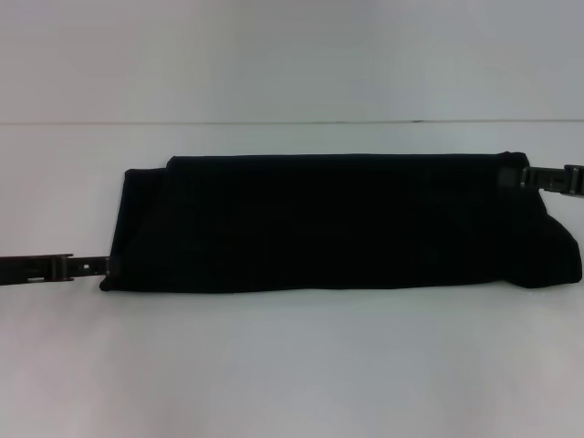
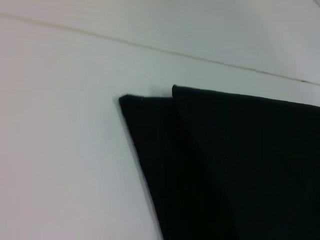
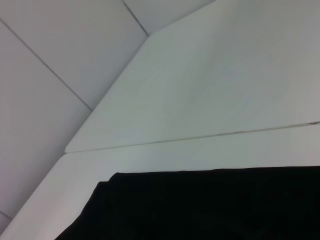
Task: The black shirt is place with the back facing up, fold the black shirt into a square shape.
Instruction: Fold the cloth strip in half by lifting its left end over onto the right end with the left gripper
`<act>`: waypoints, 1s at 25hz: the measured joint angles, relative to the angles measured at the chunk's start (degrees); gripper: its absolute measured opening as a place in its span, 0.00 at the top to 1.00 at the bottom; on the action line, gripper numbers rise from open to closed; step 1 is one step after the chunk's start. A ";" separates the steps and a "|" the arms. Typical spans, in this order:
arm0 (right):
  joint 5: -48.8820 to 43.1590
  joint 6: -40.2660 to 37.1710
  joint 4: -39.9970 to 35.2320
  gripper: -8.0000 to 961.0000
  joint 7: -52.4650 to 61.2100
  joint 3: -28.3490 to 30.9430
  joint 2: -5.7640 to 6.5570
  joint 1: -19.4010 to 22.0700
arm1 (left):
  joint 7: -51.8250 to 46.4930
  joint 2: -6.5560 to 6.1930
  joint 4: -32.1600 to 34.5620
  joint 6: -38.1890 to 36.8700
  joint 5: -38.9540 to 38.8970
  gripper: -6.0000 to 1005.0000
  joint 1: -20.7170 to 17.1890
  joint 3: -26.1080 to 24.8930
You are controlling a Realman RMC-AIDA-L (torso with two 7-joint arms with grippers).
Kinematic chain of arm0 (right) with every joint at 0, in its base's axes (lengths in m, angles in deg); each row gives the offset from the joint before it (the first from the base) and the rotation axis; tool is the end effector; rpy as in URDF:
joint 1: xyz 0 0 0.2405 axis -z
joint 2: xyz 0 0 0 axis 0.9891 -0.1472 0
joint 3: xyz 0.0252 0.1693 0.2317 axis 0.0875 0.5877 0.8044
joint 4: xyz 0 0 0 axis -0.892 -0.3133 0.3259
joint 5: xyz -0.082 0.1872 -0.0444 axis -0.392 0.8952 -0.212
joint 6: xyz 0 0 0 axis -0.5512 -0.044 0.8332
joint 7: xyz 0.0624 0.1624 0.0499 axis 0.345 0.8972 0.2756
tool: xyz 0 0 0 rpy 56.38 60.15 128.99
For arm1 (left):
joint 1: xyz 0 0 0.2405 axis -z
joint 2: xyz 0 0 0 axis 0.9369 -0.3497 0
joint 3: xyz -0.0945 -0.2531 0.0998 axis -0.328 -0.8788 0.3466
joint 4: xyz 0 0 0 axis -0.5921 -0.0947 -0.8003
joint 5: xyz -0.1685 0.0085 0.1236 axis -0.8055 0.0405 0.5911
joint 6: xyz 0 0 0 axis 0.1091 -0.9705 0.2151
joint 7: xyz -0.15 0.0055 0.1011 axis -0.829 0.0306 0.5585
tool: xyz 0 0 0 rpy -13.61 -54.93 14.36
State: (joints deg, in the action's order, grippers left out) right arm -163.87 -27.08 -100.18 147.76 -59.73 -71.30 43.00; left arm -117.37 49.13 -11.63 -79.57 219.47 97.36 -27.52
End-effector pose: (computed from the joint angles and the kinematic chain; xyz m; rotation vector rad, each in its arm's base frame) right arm 0.3104 0.4302 0.0349 -2.2869 1.3922 0.6532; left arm -0.3619 0.3754 0.0142 -2.1316 -1.4670 -0.3039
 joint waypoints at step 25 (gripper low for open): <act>-0.04 1.13 -0.53 0.29 0.12 -0.08 -0.01 0.13 | -2.11 -0.56 -7.09 2.32 0.19 0.13 3.11 3.77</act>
State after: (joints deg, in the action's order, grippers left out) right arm -163.91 -25.94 -100.71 147.88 -59.81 -71.31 43.13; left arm -119.47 48.56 -18.72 -77.25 219.66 100.47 -23.75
